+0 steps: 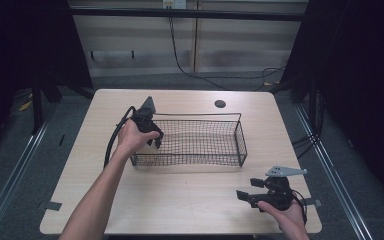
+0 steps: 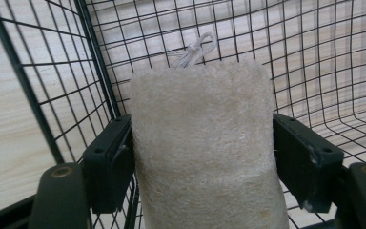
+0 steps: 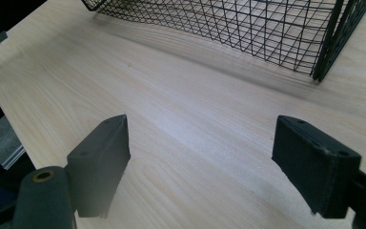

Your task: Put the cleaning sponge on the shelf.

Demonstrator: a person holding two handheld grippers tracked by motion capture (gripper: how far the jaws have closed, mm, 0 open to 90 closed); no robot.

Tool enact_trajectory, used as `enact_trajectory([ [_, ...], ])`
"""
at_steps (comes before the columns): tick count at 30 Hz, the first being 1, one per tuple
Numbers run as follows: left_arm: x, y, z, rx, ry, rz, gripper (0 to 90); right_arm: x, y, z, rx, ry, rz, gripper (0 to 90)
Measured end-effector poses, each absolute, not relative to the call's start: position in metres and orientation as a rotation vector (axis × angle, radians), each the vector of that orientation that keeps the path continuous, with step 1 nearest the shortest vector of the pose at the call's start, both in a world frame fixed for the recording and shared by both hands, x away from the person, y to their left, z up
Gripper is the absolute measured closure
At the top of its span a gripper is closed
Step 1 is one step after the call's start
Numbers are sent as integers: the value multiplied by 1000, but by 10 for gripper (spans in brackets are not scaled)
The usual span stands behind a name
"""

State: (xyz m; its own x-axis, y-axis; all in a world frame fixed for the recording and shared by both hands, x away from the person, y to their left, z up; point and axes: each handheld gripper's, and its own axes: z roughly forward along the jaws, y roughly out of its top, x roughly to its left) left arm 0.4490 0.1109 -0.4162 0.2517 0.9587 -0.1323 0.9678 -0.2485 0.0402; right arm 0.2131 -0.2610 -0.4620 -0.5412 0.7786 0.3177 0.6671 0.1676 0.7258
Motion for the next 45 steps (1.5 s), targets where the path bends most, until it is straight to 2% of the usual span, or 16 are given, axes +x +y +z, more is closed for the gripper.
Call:
enact_trajectory([
  [23, 450, 111, -428, 2410, 1860, -89, 275, 213, -261, -462, 1434, 2299, 1320, 200],
  [36, 453, 113, -432, 2397, 1837, -171, 258, 213, -262, -462, 1446, 2292, 1320, 196],
  [45, 454, 112, -430, 2418, 1821, -218, 200, 213, -262, -461, 1449, 2291, 1320, 196],
])
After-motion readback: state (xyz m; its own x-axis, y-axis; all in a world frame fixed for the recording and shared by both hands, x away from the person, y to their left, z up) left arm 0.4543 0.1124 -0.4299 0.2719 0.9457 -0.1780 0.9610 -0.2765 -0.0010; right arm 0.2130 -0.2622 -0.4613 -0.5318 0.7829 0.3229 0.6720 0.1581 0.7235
